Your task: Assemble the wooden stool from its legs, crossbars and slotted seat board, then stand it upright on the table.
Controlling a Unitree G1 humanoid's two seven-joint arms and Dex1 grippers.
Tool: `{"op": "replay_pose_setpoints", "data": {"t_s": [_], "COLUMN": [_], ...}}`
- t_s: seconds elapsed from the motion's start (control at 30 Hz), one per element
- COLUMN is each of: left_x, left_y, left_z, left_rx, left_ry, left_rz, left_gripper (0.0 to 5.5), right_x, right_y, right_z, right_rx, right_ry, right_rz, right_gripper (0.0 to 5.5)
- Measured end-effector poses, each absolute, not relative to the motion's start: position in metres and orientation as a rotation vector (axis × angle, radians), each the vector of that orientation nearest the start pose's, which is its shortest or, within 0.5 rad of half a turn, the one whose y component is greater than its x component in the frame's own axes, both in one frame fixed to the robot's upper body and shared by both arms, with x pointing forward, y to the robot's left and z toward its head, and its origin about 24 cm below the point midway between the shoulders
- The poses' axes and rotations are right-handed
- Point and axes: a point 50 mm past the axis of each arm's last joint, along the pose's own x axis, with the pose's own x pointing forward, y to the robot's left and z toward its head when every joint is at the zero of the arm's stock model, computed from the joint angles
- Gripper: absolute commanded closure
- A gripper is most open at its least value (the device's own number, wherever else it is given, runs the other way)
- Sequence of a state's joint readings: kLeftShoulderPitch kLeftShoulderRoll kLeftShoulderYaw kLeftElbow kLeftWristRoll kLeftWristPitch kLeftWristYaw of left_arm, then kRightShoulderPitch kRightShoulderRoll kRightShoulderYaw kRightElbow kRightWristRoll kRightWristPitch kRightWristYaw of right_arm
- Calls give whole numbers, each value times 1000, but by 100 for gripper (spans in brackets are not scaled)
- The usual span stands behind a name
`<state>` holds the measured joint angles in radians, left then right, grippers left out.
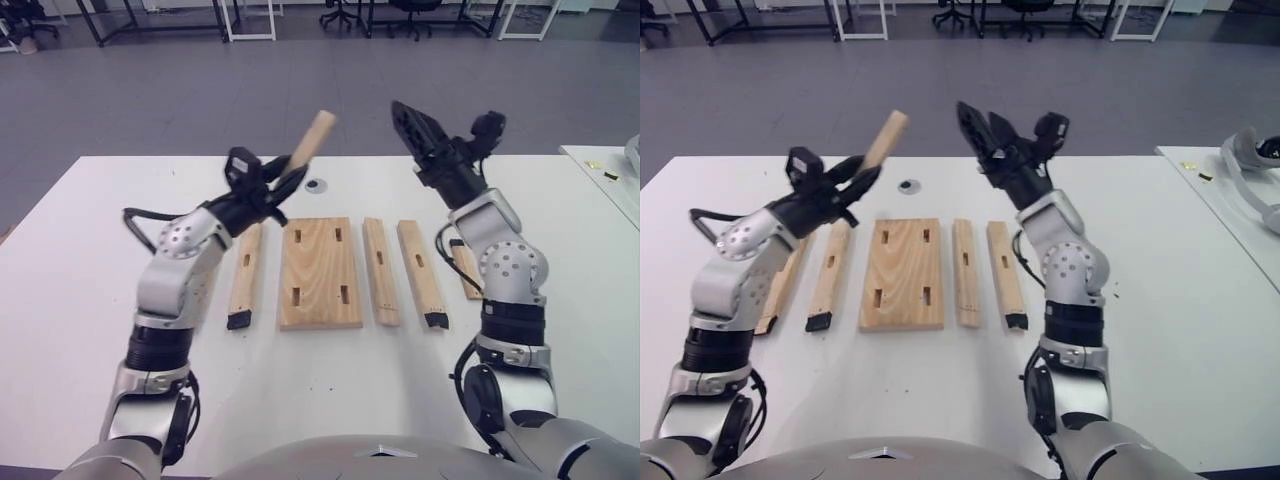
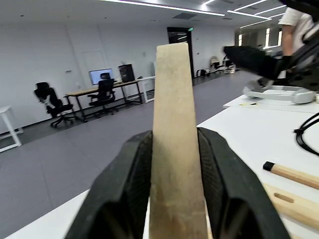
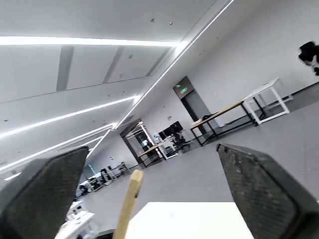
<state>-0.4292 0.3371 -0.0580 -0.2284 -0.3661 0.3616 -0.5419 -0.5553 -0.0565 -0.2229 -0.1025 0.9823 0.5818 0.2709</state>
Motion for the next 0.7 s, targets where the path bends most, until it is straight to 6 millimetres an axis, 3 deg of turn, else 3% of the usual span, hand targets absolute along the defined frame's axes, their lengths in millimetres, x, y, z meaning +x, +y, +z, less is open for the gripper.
{"op": "replay_pose_setpoints", "data": {"t_s": [0.1,0.27,0.4,0.7], "left_x": [290,288,287,287], "left_y": [109,105,105,105], "left_z": [184,183,181,181], "left_rx": [106,151,196,230], "left_ry": [-269,-265,-266,-271], "left_rz": [-844,-874,-877,-870], "left_gripper": [420,420,420,420], "right_x": [311,306,305,302], "right_y": [-109,-101,-107,-96], "right_z": [194,196,198,195], "right_rx": [901,971,1034,1013], "right_ry": [-121,-60,-50,38], "right_rz": [748,763,748,781], "right_gripper": [90,175,258,420]}}
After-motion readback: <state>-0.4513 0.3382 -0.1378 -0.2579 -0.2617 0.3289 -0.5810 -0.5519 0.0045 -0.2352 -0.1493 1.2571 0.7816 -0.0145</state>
